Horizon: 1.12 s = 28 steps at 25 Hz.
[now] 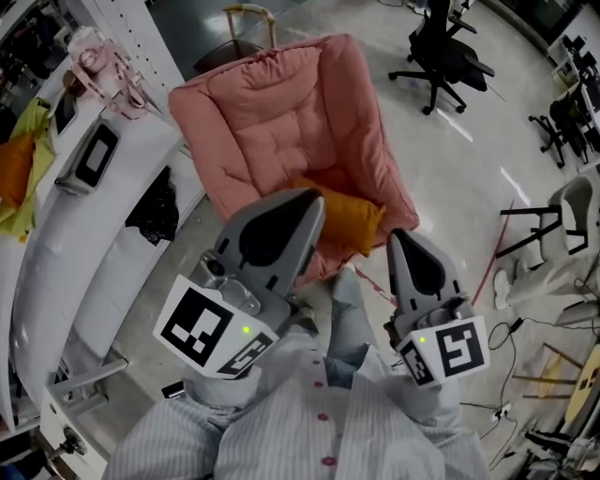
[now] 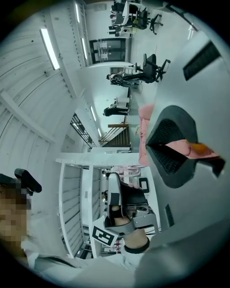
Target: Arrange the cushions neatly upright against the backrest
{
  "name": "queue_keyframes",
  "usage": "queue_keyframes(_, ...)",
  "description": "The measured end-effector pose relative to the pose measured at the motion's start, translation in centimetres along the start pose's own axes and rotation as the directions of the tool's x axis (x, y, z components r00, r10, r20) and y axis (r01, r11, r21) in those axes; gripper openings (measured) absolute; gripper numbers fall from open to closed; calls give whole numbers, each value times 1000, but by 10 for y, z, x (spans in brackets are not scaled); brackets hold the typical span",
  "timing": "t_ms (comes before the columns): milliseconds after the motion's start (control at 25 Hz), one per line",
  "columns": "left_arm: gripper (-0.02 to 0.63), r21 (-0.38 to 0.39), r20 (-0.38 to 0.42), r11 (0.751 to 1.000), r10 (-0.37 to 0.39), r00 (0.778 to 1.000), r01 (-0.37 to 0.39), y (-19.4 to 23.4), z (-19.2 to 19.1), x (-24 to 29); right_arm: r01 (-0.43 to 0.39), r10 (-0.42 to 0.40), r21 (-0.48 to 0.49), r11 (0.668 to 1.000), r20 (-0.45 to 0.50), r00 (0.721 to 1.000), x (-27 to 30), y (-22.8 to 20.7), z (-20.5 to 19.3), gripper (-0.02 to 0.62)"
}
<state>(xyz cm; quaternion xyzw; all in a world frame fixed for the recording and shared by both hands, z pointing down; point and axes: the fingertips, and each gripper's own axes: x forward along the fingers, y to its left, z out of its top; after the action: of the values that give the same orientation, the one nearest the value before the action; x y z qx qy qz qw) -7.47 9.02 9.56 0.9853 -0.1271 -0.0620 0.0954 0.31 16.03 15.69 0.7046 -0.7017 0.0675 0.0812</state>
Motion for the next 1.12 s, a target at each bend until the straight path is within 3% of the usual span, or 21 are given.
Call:
queue_keyframes(360, 11, 14, -3, 995, 101, 995, -101, 35, -8, 84, -98, 98, 0, 995, 6, 995, 62, -80, 8, 12)
queue_keyframes(640, 11, 32, 10, 974, 224, 975, -224, 62, -6, 145, -220, 220, -22, 975, -7, 976, 107, -137, 16, 12)
queue_keyframes(880, 11, 17, -11, 946, 325, 946, -325, 87, -17, 173, -317, 316, -38, 948, -44, 948, 138, -165, 14, 12)
queue_keyframes(1120, 11, 9, -54, 931, 366, 929, -366, 104, -32, 174, -354, 352, -17, 935, -78, 933, 161, -169, 0, 12)
